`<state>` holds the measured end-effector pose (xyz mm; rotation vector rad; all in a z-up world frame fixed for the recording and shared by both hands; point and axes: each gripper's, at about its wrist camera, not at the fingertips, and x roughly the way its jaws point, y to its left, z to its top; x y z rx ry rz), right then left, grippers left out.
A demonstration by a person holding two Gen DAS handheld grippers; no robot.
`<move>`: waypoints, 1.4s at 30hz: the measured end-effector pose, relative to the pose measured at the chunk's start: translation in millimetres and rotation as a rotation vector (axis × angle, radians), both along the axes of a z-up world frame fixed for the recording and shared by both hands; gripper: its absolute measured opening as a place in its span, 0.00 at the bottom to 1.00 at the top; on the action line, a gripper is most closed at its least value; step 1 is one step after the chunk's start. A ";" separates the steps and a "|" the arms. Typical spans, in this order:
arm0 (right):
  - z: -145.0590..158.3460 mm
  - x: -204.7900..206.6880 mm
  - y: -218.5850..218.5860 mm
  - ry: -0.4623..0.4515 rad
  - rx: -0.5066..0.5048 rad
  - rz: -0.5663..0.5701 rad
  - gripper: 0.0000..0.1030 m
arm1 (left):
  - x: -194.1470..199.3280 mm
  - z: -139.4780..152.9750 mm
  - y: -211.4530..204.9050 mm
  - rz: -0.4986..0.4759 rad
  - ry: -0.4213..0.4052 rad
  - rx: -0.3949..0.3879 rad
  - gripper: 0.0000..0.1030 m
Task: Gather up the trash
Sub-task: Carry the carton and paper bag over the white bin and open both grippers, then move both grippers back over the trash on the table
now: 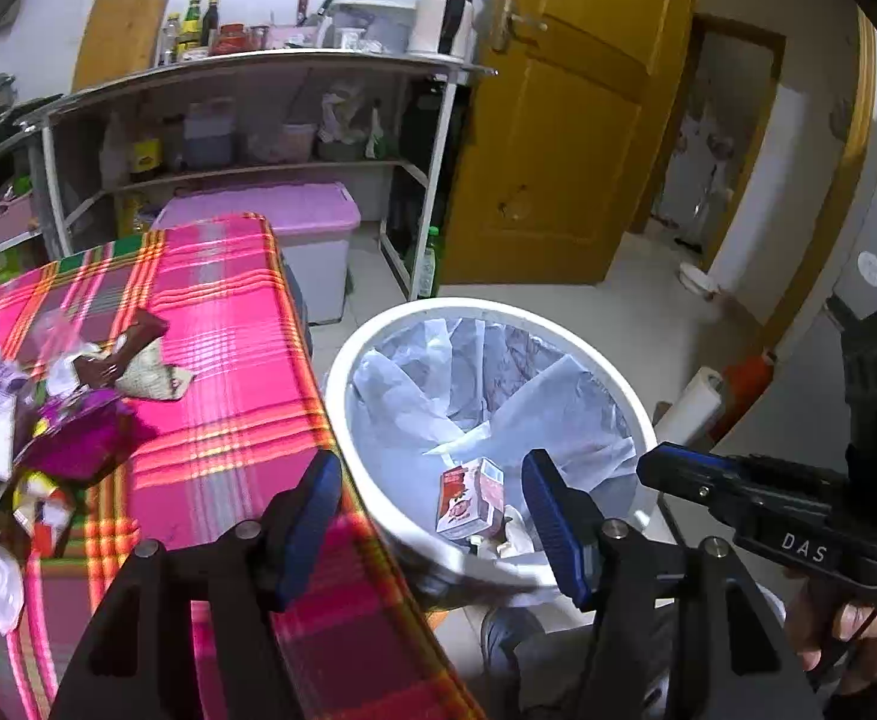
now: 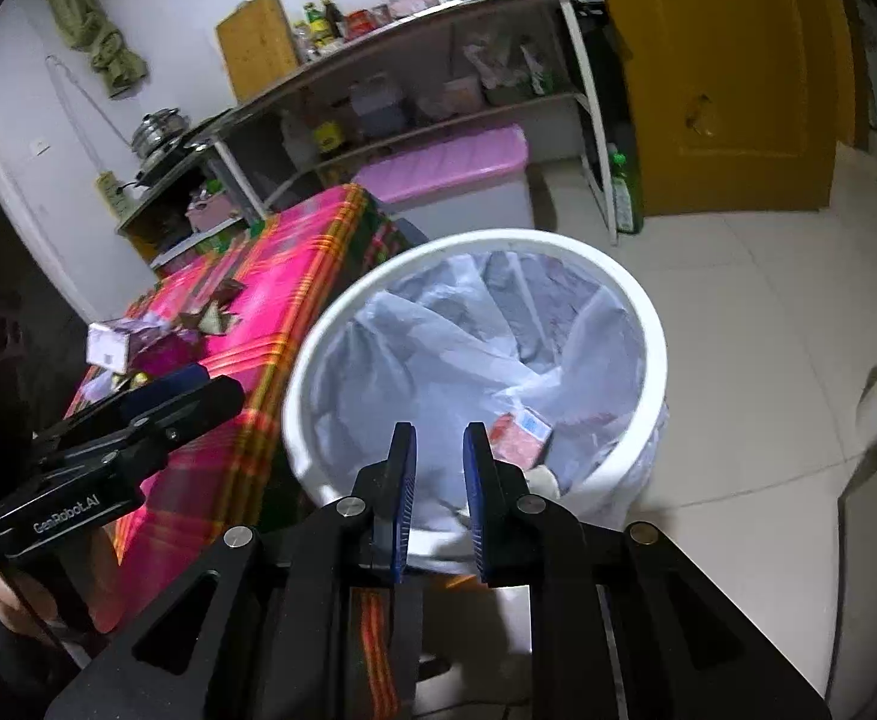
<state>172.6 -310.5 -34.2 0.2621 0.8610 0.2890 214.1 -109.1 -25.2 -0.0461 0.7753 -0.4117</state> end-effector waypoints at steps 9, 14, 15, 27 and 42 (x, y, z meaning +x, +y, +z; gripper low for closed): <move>21.5 -25.4 33.4 -0.075 -0.004 0.100 0.16 | -44.0 18.0 35.8 0.082 -0.059 -0.011 0.60; 28.7 -37.3 55.1 -0.093 -0.007 0.159 0.32 | -66.9 24.4 54.1 0.137 -0.091 0.012 0.60; 29.8 -39.3 59.4 -0.096 -0.005 0.175 0.37 | -71.8 25.1 59.5 0.149 -0.091 0.007 0.60; 32.6 -58.5 99.2 -0.103 -0.050 0.292 0.37 | -113.4 27.0 102.6 0.246 -0.105 0.015 0.60; 32.2 -56.8 123.1 -0.103 -0.061 0.358 0.37 | -130.1 20.7 148.0 0.389 -0.092 0.031 0.60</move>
